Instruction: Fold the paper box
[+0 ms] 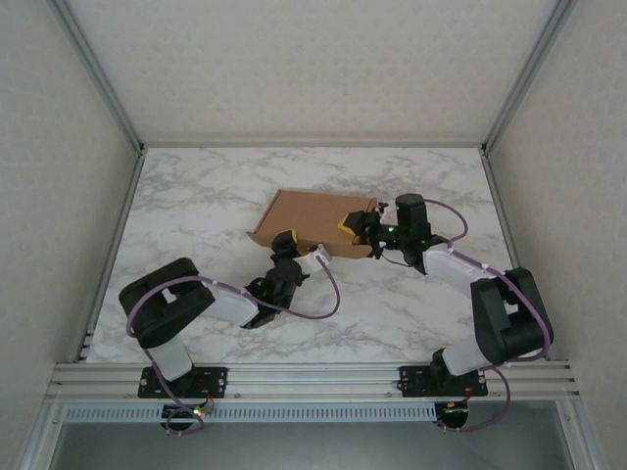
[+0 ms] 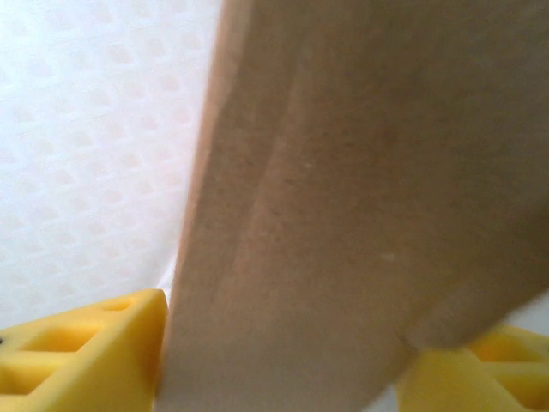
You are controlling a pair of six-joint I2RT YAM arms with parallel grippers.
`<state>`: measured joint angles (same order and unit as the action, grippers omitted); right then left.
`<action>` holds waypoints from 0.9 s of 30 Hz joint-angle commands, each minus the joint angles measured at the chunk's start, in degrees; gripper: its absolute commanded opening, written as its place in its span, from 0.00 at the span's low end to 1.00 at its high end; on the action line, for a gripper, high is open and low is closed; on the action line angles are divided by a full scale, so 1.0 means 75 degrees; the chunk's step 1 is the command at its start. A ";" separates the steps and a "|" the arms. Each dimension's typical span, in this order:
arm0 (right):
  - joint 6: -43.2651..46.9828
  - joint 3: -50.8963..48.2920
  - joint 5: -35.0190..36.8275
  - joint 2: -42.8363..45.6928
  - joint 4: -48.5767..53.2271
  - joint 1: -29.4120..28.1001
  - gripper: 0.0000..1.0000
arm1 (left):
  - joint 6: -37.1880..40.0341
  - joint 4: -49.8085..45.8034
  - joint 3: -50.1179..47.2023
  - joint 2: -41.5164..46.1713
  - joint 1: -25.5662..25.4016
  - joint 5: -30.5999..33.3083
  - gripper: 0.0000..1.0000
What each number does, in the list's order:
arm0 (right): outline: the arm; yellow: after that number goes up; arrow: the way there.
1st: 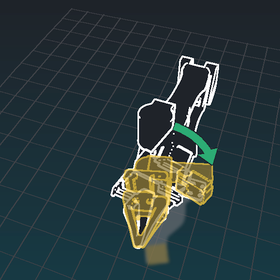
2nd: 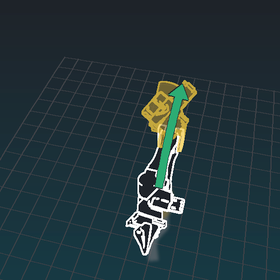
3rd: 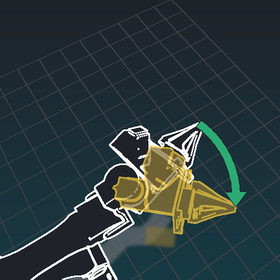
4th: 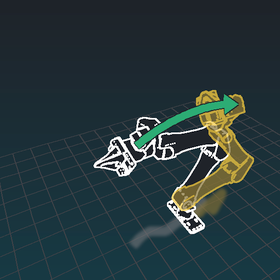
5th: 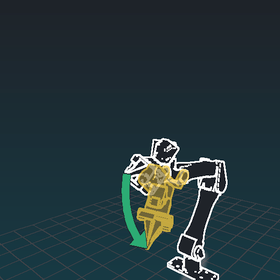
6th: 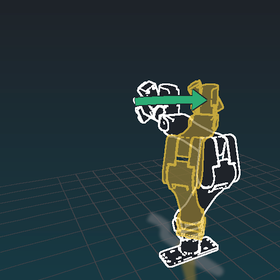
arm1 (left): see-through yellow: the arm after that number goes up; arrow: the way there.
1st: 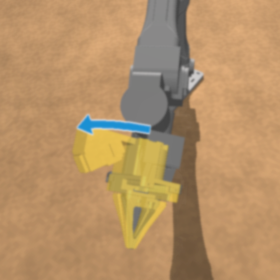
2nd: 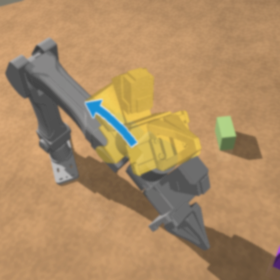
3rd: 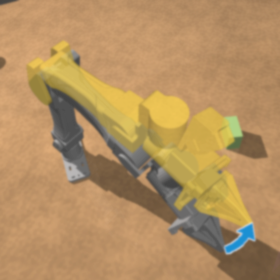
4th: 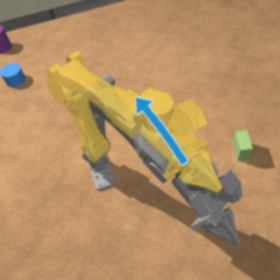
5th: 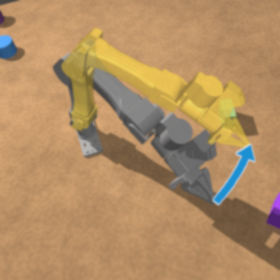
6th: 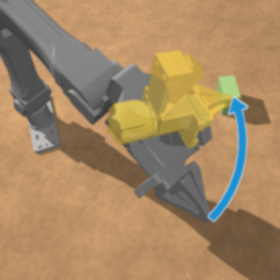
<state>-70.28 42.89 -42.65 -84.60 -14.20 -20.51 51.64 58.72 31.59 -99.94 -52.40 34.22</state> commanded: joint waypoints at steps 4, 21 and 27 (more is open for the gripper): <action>-0.0684 0.0077 -0.1060 0.0507 -0.0441 -0.0205 0.53 | 0.1691 0.2980 -0.0114 -0.0777 0.0041 0.1209 0.89; -0.0100 -0.0045 -0.1122 0.1004 0.0410 -0.0169 0.58 | 0.1262 0.0831 -0.0318 0.0650 -0.0009 0.0911 0.55; 0.0114 0.0041 -0.0914 0.1348 0.1122 0.0052 0.68 | 0.0796 -0.0364 -0.0263 0.1127 -0.0020 0.0865 0.55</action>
<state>-71.44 42.78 -48.27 -76.25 -10.00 -20.86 60.95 61.17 29.41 -93.82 -52.80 39.09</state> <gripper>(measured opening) 0.679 0.556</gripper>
